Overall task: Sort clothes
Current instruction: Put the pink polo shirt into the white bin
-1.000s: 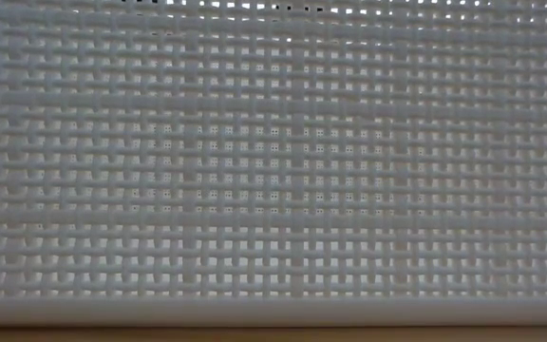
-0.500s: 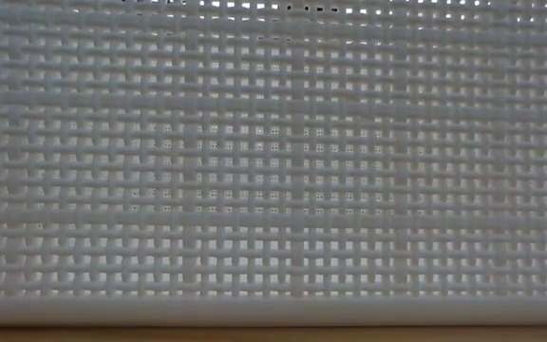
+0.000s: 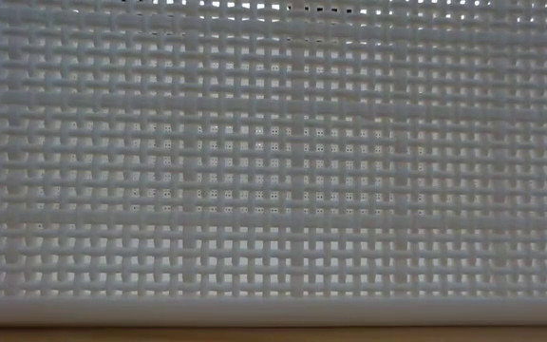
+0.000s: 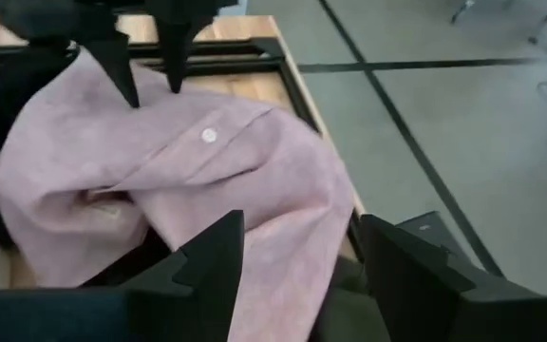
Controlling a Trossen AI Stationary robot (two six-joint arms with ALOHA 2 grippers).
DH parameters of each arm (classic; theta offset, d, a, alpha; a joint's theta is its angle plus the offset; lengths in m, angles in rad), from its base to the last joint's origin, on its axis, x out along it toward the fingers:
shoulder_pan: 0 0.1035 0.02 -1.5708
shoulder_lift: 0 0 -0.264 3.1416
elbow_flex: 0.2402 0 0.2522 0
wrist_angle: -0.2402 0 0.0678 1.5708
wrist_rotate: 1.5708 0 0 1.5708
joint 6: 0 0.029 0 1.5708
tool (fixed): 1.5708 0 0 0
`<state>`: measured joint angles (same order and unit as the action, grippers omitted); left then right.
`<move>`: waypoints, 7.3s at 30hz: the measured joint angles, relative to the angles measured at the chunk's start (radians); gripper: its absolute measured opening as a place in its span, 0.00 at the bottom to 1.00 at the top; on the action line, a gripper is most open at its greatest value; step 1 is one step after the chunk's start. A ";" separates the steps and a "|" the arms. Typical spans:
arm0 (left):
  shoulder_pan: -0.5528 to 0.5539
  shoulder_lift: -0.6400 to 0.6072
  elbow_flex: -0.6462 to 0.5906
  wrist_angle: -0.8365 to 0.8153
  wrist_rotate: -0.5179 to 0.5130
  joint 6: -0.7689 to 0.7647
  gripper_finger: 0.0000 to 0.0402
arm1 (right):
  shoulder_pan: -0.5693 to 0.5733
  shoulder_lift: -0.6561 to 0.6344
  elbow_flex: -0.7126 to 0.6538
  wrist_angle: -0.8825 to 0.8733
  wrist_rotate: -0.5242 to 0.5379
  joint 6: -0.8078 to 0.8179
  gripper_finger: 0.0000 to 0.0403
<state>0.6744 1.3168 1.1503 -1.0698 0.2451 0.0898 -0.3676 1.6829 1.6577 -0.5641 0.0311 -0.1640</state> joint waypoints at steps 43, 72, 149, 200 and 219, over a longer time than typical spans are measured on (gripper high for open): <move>-0.017 -0.408 0.337 0.197 0.076 -0.161 0.00 | 0.045 0.011 0.000 0.317 -0.188 -0.219 0.49; -0.079 -0.274 0.343 0.253 0.202 -0.163 0.00 | 0.107 0.228 -0.002 0.688 -0.438 -0.022 0.49; -0.198 -0.211 0.398 -0.081 -0.057 0.129 0.40 | 0.081 0.219 0.053 0.837 -0.456 0.043 0.00; -0.185 -0.258 -0.191 1.138 0.116 0.186 0.24 | 0.073 0.173 0.496 0.010 -0.088 -0.055 0.00; -0.239 -0.256 -0.191 1.172 -0.172 0.260 0.56 | 0.100 0.199 0.491 -0.110 -0.165 -0.012 0.00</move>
<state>0.4351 1.0607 0.9592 0.1025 0.0731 0.3502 -0.2672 1.8816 2.1483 -0.6741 -0.1335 -0.1764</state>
